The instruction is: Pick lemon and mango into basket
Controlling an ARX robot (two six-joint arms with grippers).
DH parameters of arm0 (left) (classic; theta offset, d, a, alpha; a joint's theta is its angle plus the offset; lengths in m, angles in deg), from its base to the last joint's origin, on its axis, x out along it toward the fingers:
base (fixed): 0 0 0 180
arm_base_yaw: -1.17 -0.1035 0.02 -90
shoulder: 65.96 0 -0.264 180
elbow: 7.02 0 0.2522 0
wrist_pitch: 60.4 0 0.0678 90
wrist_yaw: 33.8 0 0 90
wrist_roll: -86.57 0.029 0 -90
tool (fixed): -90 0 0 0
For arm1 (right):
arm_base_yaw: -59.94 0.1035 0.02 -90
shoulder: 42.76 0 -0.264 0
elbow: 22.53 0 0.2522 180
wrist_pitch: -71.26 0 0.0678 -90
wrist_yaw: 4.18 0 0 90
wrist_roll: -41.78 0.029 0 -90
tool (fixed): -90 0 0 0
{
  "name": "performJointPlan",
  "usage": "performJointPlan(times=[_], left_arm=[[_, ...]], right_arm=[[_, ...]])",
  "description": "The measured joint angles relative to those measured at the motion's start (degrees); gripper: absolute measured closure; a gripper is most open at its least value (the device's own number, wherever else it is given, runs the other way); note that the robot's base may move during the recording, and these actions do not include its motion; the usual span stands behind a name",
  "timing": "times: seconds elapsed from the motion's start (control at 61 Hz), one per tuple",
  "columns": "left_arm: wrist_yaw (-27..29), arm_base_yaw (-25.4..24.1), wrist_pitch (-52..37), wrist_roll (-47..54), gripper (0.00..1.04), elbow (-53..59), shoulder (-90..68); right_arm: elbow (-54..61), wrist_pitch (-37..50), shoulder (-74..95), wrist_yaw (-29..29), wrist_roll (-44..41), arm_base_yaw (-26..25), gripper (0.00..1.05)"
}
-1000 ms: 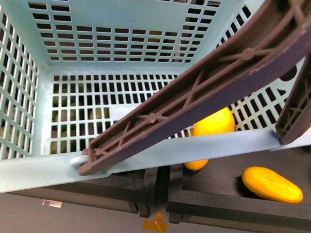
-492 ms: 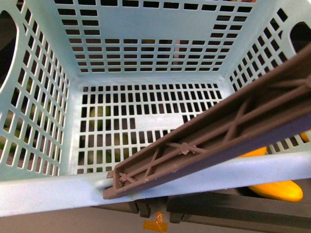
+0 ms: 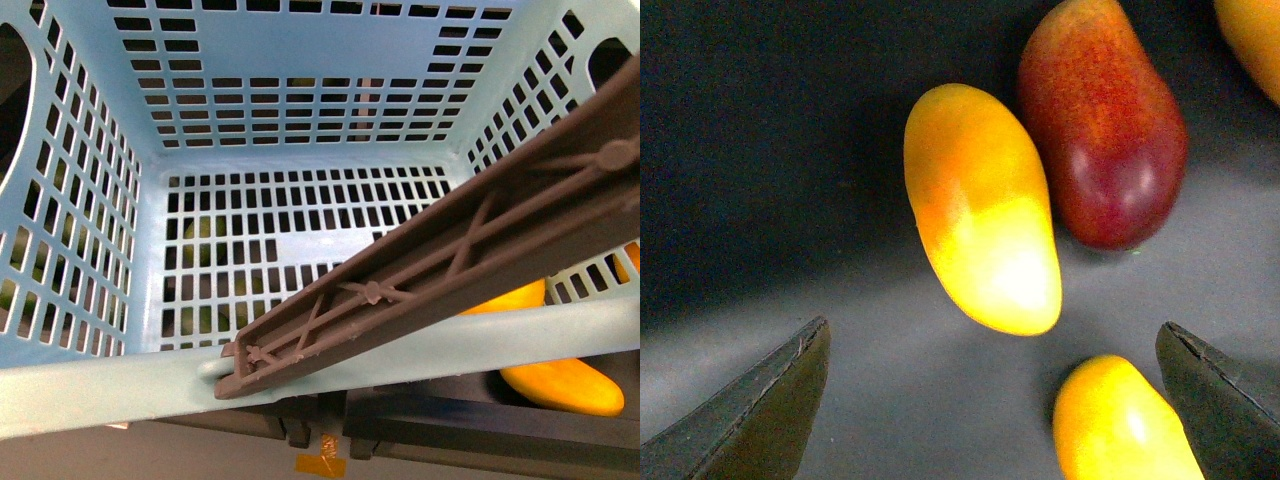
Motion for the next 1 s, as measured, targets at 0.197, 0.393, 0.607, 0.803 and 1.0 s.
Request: performJointPlan(times=[0.197,0.393,0.607,0.803,1.0], left_arm=[[0.48,-0.02,0.00,0.04,0.99,0.00,0.00],[0.22,0.00,0.00,0.02,0.99,0.00,0.00],[0.22,0.00,0.00,0.02,0.99,0.00,0.00],[0.24,-0.02,0.00,0.04,0.99,0.00,0.00],[0.20,0.00,0.00,0.02,0.99,0.00,0.00]], right_arm=[[-8.02,-2.14,7.48,-0.48,2.56,1.53,0.09],[-14.67,-4.37,12.85,-1.05,4.20,2.36,0.09],[-18.73,-5.68,15.54,-1.49,5.33,2.21,0.09],[-21.31,-6.64,18.82,-2.14,5.51,1.68,0.09],[-22.08,-6.64,21.09,-2.19,6.01,1.62,0.09]])
